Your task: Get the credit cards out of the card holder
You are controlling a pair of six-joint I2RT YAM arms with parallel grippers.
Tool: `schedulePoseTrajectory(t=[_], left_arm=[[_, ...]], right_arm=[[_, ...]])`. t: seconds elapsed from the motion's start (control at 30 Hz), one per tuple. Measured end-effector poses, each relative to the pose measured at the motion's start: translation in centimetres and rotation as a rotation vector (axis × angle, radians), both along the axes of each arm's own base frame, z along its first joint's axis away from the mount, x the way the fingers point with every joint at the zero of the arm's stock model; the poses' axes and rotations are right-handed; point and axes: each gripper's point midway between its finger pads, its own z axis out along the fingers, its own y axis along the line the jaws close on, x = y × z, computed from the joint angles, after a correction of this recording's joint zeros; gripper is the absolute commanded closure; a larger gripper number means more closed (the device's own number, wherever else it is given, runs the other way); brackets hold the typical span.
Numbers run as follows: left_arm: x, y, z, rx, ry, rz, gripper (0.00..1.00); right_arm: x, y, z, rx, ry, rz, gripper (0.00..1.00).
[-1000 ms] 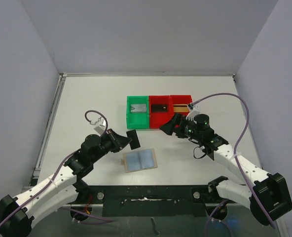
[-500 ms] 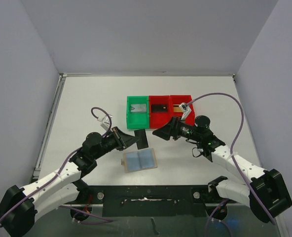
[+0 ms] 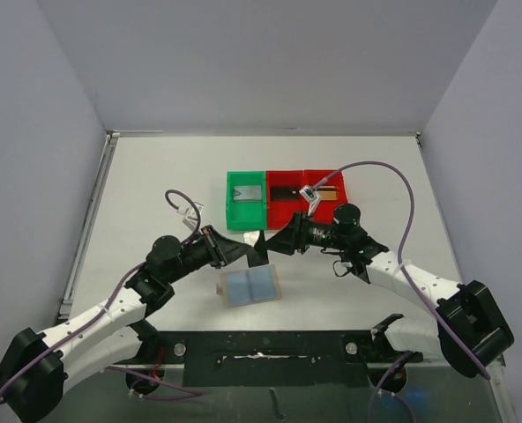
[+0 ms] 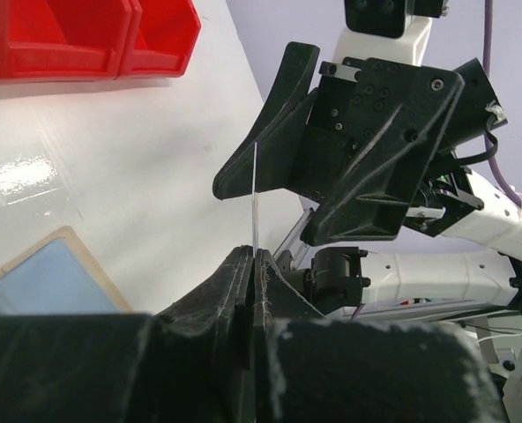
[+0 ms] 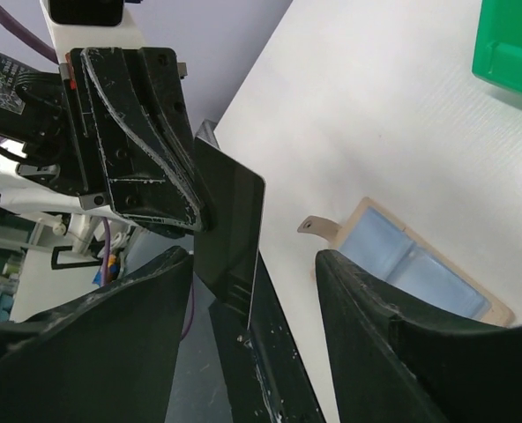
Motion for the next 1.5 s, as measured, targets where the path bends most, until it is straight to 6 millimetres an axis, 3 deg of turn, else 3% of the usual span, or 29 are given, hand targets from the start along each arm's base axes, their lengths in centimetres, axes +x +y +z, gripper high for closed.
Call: schedulePoseTrajectory(t=[0.33, 0.5, 0.87, 1.23, 1.3, 1.43, 1.5], left_arm=[[-0.7, -0.7, 0.3, -0.02, -0.007, -0.06, 1.0], [-0.9, -0.8, 0.8, -0.035, -0.023, -0.076, 1.0], [-1.3, -0.8, 1.6, -0.051, -0.043, -0.093, 1.0], [-1.4, -0.7, 2.0, -0.062, -0.058, -0.093, 1.0], [-1.4, -0.7, 2.0, -0.062, -0.058, -0.093, 1.0], [-1.4, -0.7, 2.1, -0.063, -0.058, -0.093, 1.0], [-1.3, -0.7, 2.2, -0.066, -0.062, -0.092, 1.0]], right_arm=[[-0.1, 0.6, 0.1, 0.031, 0.018, 0.036, 0.66], [-0.4, 0.9, 1.3, 0.084, 0.008, 0.07, 0.75], [-1.6, 0.8, 2.4, 0.152, -0.007, 0.134, 0.76], [-1.8, 0.6, 2.6, 0.163, -0.005, 0.145, 0.92], [-1.8, 0.5, 2.6, 0.165, -0.007, 0.147, 0.93], [-1.8, 0.5, 2.7, 0.167, -0.005, 0.147, 0.77], [-1.8, 0.6, 2.7, 0.167, -0.005, 0.147, 0.74]])
